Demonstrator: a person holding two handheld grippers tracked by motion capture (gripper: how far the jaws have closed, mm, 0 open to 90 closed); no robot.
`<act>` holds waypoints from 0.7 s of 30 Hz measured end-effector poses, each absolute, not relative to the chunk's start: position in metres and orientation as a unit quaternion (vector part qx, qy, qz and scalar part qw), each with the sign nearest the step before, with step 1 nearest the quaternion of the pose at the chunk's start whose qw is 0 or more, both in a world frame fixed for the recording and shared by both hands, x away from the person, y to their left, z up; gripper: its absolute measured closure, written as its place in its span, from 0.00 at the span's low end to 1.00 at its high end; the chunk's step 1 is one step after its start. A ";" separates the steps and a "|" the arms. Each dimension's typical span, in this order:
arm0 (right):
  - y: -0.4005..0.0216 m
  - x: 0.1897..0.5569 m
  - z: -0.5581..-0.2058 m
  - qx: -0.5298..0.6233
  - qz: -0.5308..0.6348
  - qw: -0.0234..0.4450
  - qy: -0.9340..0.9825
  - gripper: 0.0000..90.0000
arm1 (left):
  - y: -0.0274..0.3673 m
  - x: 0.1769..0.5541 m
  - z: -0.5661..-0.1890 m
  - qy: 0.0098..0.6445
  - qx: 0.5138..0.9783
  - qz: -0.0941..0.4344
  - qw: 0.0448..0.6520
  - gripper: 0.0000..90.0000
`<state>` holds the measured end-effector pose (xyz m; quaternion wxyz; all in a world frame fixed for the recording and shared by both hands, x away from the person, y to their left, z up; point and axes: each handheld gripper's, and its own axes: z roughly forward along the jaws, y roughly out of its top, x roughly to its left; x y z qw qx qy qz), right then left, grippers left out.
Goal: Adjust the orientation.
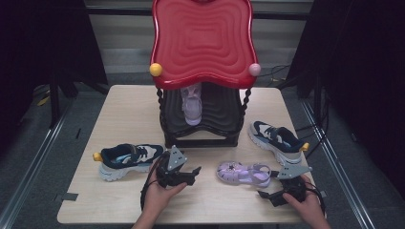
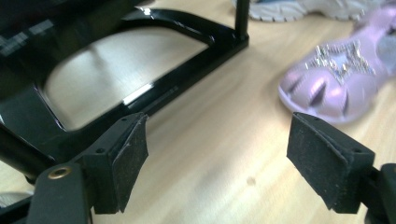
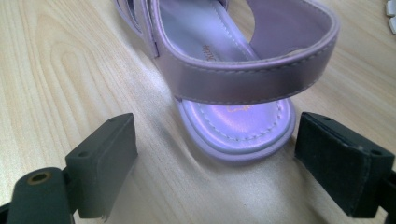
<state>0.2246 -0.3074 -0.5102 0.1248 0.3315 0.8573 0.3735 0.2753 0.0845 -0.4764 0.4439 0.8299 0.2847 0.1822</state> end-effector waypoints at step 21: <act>-0.307 0.225 -0.510 0.333 0.372 0.126 0.857 0.14 | 0.094 0.266 -0.505 0.275 0.873 0.125 0.384 0.22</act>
